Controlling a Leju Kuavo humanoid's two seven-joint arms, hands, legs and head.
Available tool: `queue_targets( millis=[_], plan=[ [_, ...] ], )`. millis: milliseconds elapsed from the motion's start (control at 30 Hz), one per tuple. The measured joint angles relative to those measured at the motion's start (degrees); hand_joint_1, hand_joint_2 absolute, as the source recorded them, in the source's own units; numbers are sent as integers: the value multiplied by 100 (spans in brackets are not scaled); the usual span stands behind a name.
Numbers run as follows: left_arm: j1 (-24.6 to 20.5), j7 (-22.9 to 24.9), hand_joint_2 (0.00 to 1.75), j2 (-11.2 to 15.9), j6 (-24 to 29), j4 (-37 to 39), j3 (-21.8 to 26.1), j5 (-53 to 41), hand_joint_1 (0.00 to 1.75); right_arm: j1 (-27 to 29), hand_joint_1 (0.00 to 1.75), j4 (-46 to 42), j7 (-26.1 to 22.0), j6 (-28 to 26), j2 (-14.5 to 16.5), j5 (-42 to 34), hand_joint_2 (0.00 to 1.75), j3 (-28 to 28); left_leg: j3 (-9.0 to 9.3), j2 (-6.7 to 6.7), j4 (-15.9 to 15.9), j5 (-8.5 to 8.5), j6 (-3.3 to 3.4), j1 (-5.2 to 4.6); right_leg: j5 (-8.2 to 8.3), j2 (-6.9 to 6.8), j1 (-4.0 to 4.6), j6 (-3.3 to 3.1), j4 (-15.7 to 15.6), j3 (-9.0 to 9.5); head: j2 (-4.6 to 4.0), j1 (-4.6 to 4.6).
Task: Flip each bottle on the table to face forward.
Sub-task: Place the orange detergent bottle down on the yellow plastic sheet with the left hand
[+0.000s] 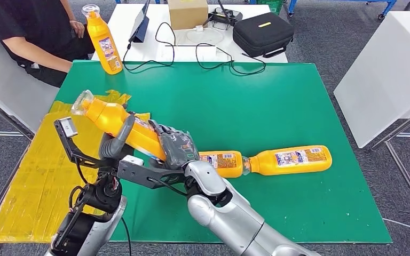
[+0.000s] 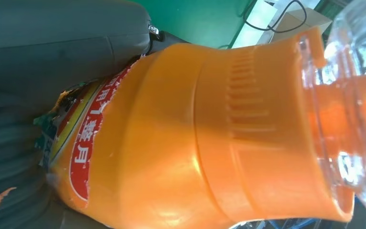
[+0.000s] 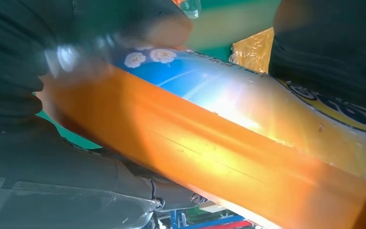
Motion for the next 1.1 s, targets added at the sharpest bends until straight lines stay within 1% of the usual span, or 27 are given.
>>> queue_targets(
  millis=[33,100,133,167,233,400,500,633,733,833,933,967,1033,1100],
  plan=[
    [9,-9,175,0,1,-8,4,-2,175,0,171,1,0,0,2,0,175,4,0,0,0,0,0,0,0,0,0,0,0,0,0,0],
    [25,-26,175,0,2,-26,9,-15,175,1,84,1,8,-2,2,3,175,10,0,0,0,0,0,0,0,0,0,0,0,0,0,0],
    [37,-46,175,0,4,-39,11,-41,175,2,41,2,21,-7,3,9,131,11,0,0,0,0,0,0,0,0,0,0,0,0,0,-1],
    [50,-82,175,0,10,-61,13,-99,175,2,0,2,39,-18,3,21,87,13,0,0,0,0,0,0,0,0,0,0,0,0,0,-1],
    [76,-201,175,2,36,-131,13,-328,175,4,0,3,87,-55,-2,62,0,16,0,0,0,0,0,0,0,0,0,0,0,-1,0,-1],
    [88,-665,175,77,221,-459,116,-1453,175,58,0,-80,277,17,-152,332,0,-56,0,0,0,0,0,0,0,0,0,0,0,-1,0,0],
    [112,-998,175,183,539,-699,318,-2603,175,212,0,-383,301,241,-365,609,0,-263,-2,-1,0,0,0,0,0,-1,0,0,0,0,0,1],
    [276,-1251,175,367,1402,-895,651,-4934,175,408,0,-1060,157,562,-671,798,175,-645,-2,-1,0,-1,0,0,0,0,0,0,0,-1,0,0],
    [443,-1341,175,506,1918,-889,918,-6481,175,488,0,-1704,-11,947,-874,593,175,-856,-2,-1,0,-1,0,0,0,0,0,0,0,-3,0,-1],
    [536,-1313,175,608,2107,-800,1091,-7470,175,525,0,-2189,-45,1192,-1024,453,175,-980,-2,-1,0,-1,0,0,0,-1,0,0,-1,-3,0,0],
    [551,-951,175,709,2141,-499,1145,-8850,175,532,0,-2400,-127,1354,-1174,316,175,-1028,-1,0,0,-1,0,0,0,-1,0,-1,-1,0,0,0],
    [551,-801,175,740,2121,-361,1145,-9182,175,532,0,-2416,-164,1380,-1219,285,175,-1037,0,0,0,0,0,0,0,0,0,0,-1,0,0,0],
    [547,-488,175,780,1978,-92,1142,-9542,175,529,0,-2422,-221,1442,-1307,255,175,-1050,1,0,0,1,-1,0,1,0,0,0,-1,1,0,0],
    [529,-104,175,815,1681,195,1129,-9857,175,519,0,-2415,-268,1553,-1399,250,175,-1049,2,-1,0,3,0,-1,2,-1,-1,0,-1,3,0,1]
  ],
)
